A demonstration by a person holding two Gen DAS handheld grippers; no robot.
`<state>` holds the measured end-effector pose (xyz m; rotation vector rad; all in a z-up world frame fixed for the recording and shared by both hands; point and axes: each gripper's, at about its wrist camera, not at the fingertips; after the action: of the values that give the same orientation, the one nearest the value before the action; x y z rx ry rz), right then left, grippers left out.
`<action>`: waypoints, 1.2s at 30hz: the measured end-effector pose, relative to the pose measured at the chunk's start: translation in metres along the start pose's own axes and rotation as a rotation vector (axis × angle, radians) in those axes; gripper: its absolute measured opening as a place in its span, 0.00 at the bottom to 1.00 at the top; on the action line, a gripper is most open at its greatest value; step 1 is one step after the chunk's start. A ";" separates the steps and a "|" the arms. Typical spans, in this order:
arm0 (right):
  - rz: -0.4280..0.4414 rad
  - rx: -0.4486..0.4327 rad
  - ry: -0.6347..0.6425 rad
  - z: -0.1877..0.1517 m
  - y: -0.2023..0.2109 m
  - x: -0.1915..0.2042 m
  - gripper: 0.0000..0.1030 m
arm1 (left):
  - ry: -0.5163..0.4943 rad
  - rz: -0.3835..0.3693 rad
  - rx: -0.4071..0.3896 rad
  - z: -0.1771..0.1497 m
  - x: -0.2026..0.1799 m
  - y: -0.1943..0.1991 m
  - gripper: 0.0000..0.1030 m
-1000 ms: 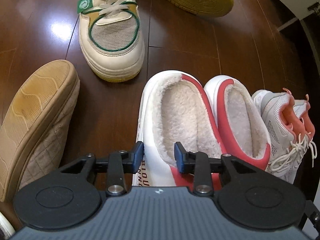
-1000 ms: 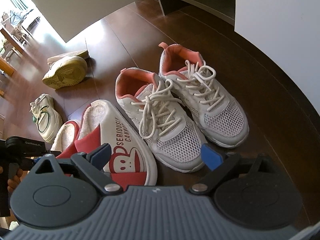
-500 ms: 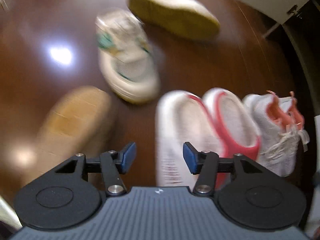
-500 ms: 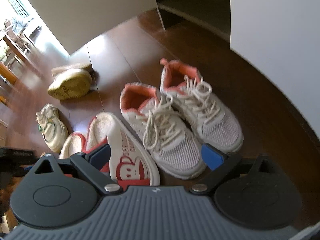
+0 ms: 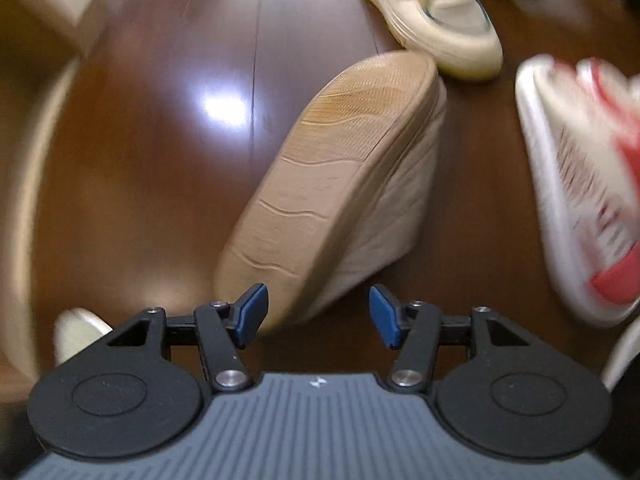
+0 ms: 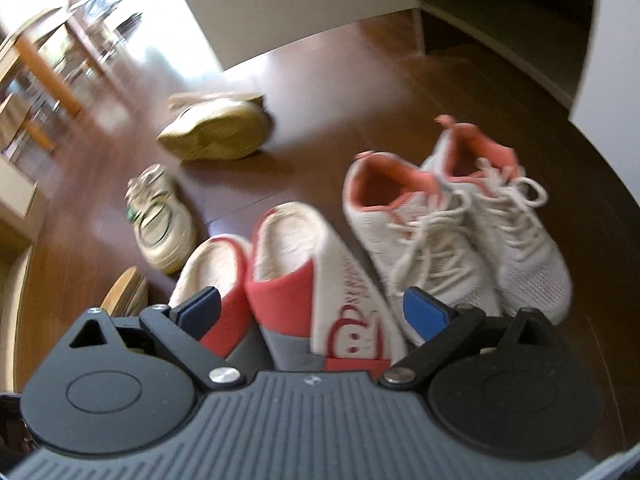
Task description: Organize scattered shoes
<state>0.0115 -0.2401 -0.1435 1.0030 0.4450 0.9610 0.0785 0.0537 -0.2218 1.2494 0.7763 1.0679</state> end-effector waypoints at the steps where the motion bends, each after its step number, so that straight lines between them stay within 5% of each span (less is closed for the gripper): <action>1: 0.003 -0.003 0.026 0.001 -0.002 0.006 0.94 | -0.027 0.016 0.005 -0.003 -0.002 -0.001 0.58; 5: 0.040 -0.033 0.134 0.003 -0.007 0.023 0.94 | -0.066 0.030 0.023 -0.015 -0.009 -0.012 0.58; 11: 0.130 -0.193 0.553 0.004 -0.015 0.081 0.93 | -0.168 0.165 0.016 -0.040 -0.021 -0.032 0.58; 13: 0.222 -0.253 0.782 0.000 -0.021 0.115 0.92 | -0.212 0.202 0.004 -0.047 -0.027 -0.038 0.58; 21: 0.437 -0.317 1.398 -0.034 -0.056 0.226 0.87 | -0.380 0.328 -0.030 -0.061 -0.039 -0.064 0.58; 24: 0.436 -0.369 1.644 -0.061 -0.077 0.259 0.87 | -0.376 0.355 -0.047 -0.053 -0.032 -0.071 0.59; 30: 0.320 -0.623 2.096 -0.112 -0.113 0.278 0.85 | -0.288 0.294 -0.038 -0.038 -0.013 -0.086 0.59; 31: 0.295 -0.643 2.178 -0.119 -0.122 0.278 0.82 | -0.277 0.279 -0.037 -0.037 -0.010 -0.086 0.58; 32: 0.270 -0.662 2.253 -0.125 -0.131 0.278 0.62 | -0.259 0.255 -0.038 -0.036 -0.006 -0.086 0.57; 33: 0.250 -0.674 2.278 -0.128 -0.135 0.279 0.52 | -0.253 0.248 -0.042 -0.037 -0.005 -0.083 0.56; 36: 0.283 -0.620 2.162 -0.117 -0.128 0.296 0.38 | -0.220 0.236 -0.046 -0.033 0.008 -0.076 0.50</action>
<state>0.1469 0.0432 -0.2825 -0.9672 1.5890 1.9981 0.0664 0.0745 -0.3013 1.4157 0.4420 1.1072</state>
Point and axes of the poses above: each gripper's, at about its wrist camera, not at the fingertips, and y roughly against the way its jaws point, x to its left, z to its top, and after that the axes turned 11 degrees about -z, right-handed
